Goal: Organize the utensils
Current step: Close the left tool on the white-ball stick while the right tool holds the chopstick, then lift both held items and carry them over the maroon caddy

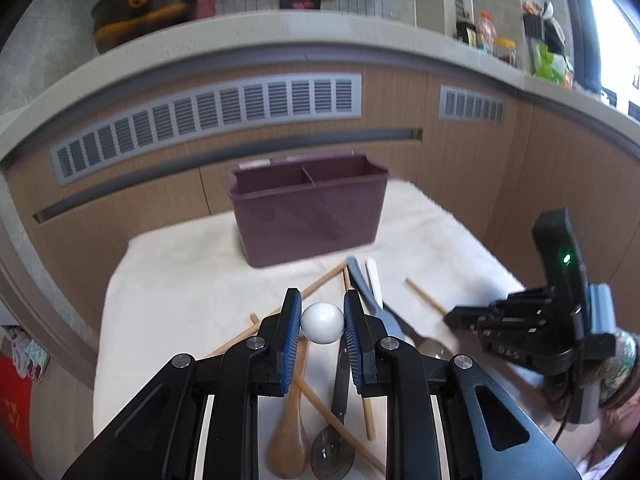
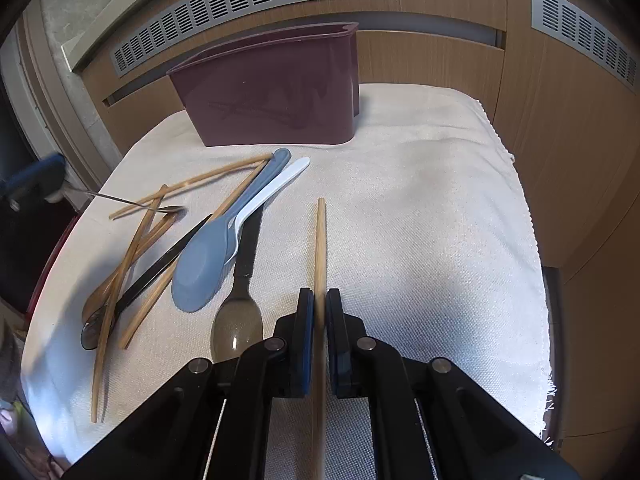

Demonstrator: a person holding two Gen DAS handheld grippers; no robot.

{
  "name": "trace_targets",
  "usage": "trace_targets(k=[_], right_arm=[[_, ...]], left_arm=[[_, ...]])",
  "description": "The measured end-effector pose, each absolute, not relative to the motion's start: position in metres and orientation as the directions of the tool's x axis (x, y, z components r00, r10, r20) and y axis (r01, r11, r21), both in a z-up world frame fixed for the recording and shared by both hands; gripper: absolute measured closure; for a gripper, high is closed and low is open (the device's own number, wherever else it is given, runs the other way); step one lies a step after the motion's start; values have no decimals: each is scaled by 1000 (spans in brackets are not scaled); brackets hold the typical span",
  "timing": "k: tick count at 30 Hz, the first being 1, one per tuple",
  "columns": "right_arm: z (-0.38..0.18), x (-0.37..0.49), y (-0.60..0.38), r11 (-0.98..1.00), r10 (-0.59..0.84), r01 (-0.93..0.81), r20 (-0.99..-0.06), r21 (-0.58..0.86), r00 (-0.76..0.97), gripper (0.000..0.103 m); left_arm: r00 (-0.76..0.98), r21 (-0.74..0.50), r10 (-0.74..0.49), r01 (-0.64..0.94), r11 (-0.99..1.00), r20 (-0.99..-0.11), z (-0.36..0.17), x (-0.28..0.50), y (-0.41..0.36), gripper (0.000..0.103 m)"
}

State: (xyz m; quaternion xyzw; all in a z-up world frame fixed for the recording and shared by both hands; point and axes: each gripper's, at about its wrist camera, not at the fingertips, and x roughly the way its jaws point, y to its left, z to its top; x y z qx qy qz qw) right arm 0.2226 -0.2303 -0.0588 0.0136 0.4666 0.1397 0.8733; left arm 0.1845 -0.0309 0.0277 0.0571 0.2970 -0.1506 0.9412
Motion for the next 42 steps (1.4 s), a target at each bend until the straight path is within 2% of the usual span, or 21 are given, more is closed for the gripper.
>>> trace_targets(k=[5,8,11,12,13,14,17,26,30,37,42], right_arm=[[-54,238,-219,960,220,-265,-835,92,504,95],[-58,251,-209,953,197,-295,-881,69,431,83],[-59,255,-199,943,162,-334,-901,21,402,80],[-58,254,-196,936,150,-352,-904,0,401,82],[-58,252,-193,928,149,-373,-906,-11,397,91],[-57,250,-191,922,152,-386,-908,-12,391,97],[-48,243,-196,926,181,-378,-896,17,405,97],[13,214,-229,941,295,-314,-753,124,588,97],[50,206,-233,942,317,-305,-667,139,674,97],[144,209,-219,938,334,-337,-447,77,830,97],[211,238,-204,948,305,-320,-307,4,902,97]], left_arm=[[792,8,-243,299,954,-560,35,186,-23,80],[788,1,-239,290,957,-567,33,187,-17,80],[781,-24,-241,278,960,-576,30,188,-9,80],[780,-32,-244,278,960,-577,29,188,-6,80],[779,-38,-249,279,960,-576,29,188,-4,80],[778,-43,-252,279,959,-575,28,187,-4,80],[778,-57,-261,280,958,-572,28,186,0,80],[776,-96,-295,293,951,-558,40,178,3,81],[788,-118,-332,318,941,-519,62,172,2,80],[846,-96,-390,383,919,-364,147,182,-8,81],[907,-57,-344,341,938,-244,210,214,-16,81]])
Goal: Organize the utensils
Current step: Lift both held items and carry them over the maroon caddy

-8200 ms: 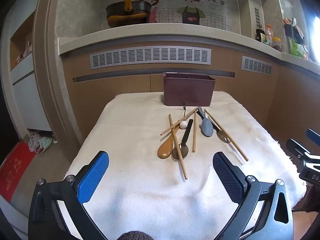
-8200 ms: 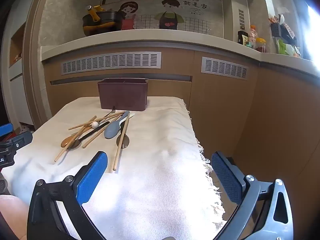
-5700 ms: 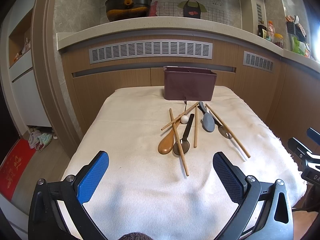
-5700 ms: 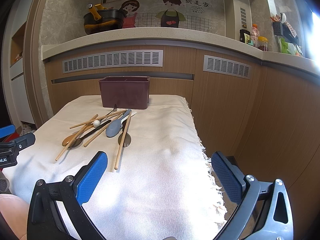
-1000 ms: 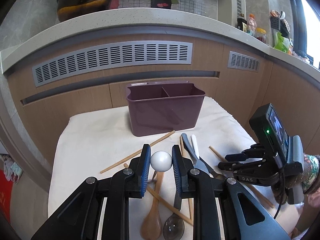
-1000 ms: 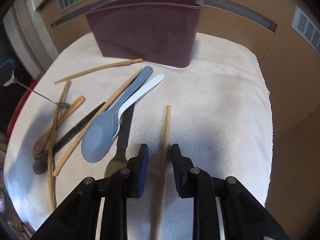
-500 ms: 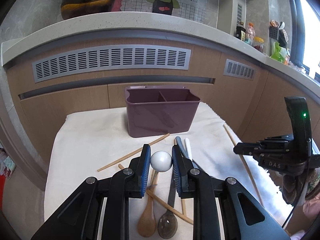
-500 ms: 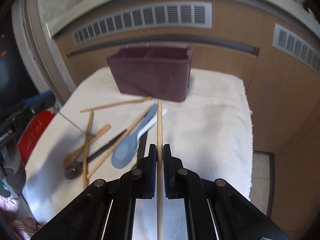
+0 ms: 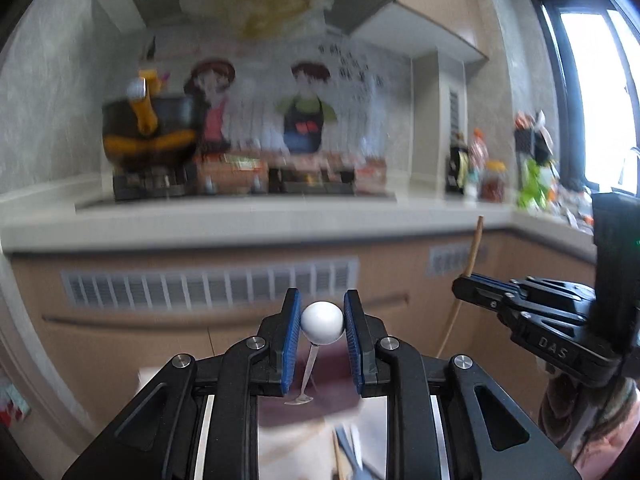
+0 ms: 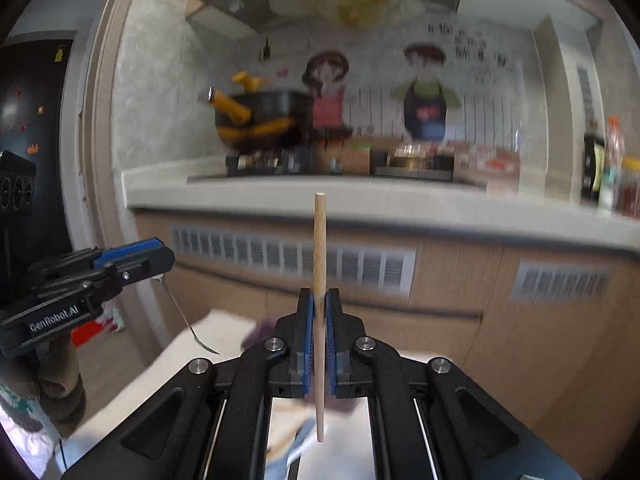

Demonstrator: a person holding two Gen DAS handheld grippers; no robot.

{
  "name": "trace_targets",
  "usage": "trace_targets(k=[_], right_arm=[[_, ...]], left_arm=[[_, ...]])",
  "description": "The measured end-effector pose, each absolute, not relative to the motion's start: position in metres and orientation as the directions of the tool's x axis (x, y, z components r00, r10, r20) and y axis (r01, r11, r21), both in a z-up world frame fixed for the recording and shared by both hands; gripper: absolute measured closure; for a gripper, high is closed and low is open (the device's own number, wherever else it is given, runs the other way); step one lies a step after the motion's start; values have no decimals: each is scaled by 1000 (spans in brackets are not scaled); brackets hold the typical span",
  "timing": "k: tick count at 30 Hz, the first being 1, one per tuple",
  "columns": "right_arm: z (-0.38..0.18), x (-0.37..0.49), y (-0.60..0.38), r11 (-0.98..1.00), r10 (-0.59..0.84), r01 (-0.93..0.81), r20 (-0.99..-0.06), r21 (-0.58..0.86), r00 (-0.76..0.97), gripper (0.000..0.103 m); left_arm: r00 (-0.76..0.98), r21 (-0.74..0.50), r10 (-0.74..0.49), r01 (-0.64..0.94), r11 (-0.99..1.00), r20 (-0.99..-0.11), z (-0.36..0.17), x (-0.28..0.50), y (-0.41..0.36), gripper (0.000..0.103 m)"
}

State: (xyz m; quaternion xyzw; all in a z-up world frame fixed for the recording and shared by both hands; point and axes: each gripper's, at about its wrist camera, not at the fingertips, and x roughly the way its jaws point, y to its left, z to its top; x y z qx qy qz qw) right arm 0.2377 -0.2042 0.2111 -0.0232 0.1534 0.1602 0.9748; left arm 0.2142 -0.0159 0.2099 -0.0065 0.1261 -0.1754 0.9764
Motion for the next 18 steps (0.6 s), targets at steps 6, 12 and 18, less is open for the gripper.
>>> trace_targets(k=[6,12,18], right_arm=[[243,279,-193,960,266,-280,-231,-29,936,97],[214,317,-186,965,243,-263,-296,-27,924,97],[150,353,-183,967,231,-257,-426,-2,875,97]], left_arm=[[913,-103,-353,339,935,-206,238,266,-16,81],[882,-169,-377,341,925,-282,205,319,-17,81],[831,-215,-383,321,923,-403,143,357,-26,81]])
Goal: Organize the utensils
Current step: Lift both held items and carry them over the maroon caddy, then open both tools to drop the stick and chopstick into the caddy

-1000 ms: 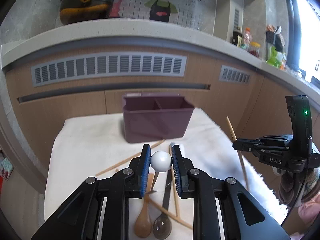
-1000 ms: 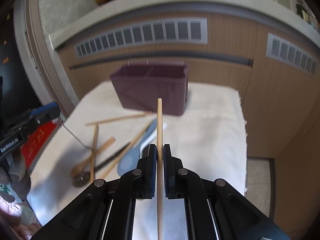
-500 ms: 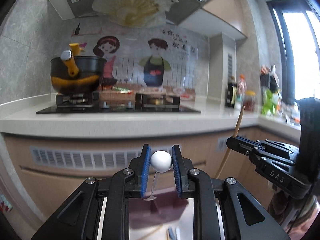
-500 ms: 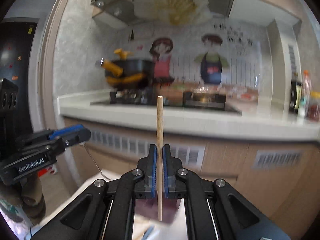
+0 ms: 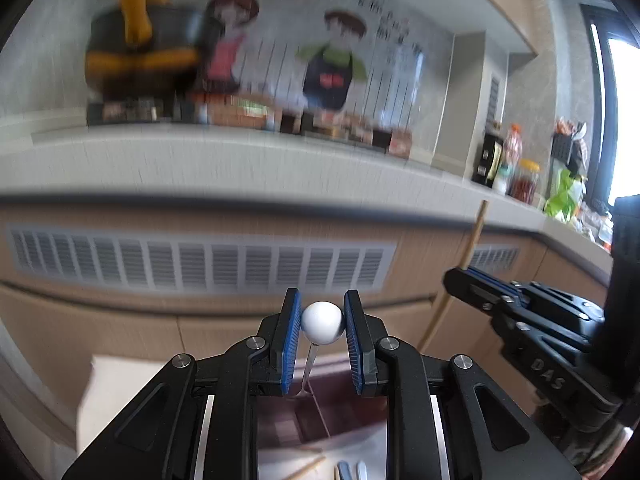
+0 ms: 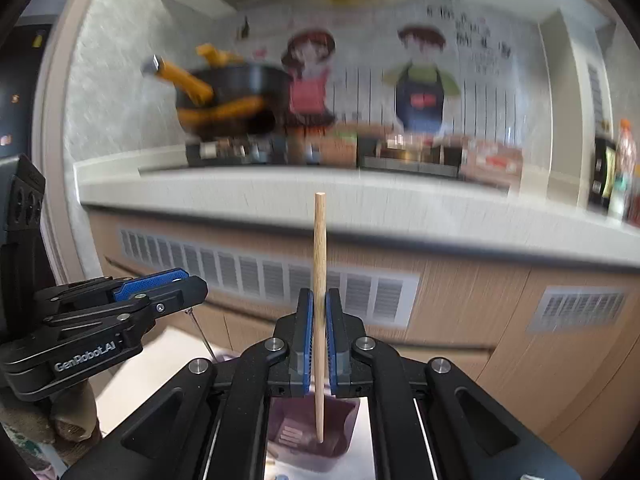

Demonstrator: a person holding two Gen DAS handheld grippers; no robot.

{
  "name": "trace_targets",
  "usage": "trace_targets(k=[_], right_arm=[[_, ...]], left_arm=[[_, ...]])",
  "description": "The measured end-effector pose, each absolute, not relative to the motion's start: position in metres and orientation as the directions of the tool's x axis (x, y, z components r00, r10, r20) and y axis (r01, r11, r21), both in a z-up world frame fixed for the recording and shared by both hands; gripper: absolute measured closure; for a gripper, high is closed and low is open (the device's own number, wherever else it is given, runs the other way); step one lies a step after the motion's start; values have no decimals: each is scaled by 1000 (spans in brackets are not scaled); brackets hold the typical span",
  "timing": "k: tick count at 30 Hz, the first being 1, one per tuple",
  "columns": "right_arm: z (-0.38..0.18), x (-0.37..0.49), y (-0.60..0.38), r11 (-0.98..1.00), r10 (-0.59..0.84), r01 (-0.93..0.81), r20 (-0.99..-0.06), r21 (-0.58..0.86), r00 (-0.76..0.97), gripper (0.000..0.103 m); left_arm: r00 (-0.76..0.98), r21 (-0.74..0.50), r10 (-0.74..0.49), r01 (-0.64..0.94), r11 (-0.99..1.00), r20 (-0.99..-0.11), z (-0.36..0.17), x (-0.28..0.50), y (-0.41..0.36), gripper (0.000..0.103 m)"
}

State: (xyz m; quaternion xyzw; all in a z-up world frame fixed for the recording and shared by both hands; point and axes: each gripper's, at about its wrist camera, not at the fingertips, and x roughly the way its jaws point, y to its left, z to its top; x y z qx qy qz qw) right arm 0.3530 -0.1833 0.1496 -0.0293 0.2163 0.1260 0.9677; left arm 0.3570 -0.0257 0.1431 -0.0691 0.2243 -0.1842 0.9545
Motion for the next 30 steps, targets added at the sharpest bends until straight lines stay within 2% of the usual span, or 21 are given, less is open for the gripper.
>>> trace_targets(k=[8,10,11,12,13,14,15,16,20,22,27,29,30], right_arm=[[88,380,-190,966,247,-247,-558,77,792,97],[81,381,-191,963,256,-257,-576,82,776,95],[79,380,-192,962,258,-259,-580,83,773,93],[79,378,-193,963,255,-259,-578,78,775,85],[79,377,-193,964,251,-257,-572,72,781,73],[80,371,-195,966,242,-250,-560,64,792,67],[81,365,-197,969,232,-241,-546,57,805,55],[82,360,-198,970,230,-237,-537,56,812,48],[81,333,-206,966,243,-253,-534,56,810,43],[79,318,-206,965,239,-261,-539,36,808,33],[61,282,-203,957,232,-291,-581,-9,780,15],[50,269,-198,956,212,-292,-596,-39,775,10],[43,263,-195,956,190,-286,-601,-68,776,4]], left_arm=[[755,-253,-381,288,924,-533,81,383,-33,80],[754,-259,-375,275,926,-539,76,384,-33,73],[756,-265,-373,269,926,-538,75,383,-30,61],[759,-269,-372,264,926,-534,75,382,-29,49],[768,-272,-370,262,926,-522,77,378,-27,47],[780,-264,-364,261,928,-508,80,373,-25,47],[789,-256,-358,260,931,-499,84,368,-23,47],[799,-249,-350,257,934,-488,87,362,-21,46],[825,-219,-284,199,955,-488,90,336,-12,33],[845,-190,-234,160,969,-481,83,322,-8,32],[800,-149,-193,131,980,-568,48,288,-4,25],[764,-122,-172,122,985,-622,29,277,-4,25],[742,-112,-165,122,986,-649,19,271,-1,25]])
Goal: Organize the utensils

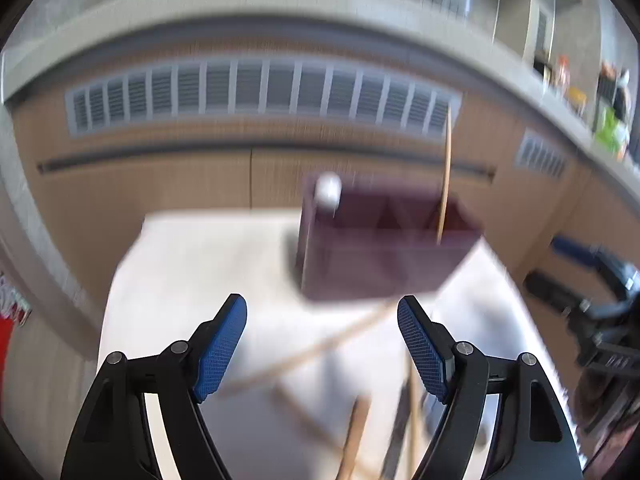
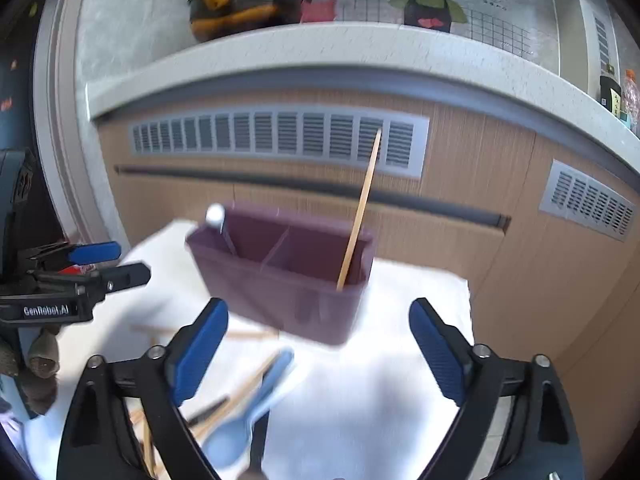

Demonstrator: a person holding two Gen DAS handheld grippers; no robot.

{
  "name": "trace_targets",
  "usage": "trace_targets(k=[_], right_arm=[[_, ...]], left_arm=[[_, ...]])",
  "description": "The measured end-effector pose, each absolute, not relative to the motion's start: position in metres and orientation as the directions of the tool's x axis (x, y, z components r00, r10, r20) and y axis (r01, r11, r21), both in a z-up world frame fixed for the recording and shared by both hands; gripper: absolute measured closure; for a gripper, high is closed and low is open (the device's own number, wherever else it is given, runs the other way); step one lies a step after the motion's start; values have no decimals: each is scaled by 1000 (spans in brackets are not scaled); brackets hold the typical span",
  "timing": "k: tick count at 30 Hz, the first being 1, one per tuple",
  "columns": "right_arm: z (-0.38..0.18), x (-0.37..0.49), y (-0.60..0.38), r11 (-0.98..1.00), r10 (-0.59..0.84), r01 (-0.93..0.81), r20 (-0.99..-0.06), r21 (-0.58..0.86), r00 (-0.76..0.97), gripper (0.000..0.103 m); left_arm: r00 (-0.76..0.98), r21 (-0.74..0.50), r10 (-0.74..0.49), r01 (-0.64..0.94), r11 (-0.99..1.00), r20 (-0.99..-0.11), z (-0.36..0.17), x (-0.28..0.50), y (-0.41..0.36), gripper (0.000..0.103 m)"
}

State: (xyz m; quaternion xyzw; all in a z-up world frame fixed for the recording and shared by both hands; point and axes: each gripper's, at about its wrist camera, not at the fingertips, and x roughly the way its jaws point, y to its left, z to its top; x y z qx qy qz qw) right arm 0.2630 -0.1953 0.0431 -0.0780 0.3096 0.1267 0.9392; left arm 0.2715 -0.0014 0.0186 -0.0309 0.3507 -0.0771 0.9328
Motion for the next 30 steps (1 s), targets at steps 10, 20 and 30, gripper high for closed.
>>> trace_targets(k=[10,20,30], right_arm=[[-17,240,-162,925,197,-371,-738,-77,645,1],[-55,286,-140,946,212,-321,-841,48,498,43],[-49,271,-156,937,243,-341,-843,77,479,88]], left_arm=[[624,-158,-201,125,980,-755,-45,215,23,25],[615,-185,-194,80,980,-765,-48,213,44,24],[580,-199,-224,109,974,-783,-53,228,39,23]])
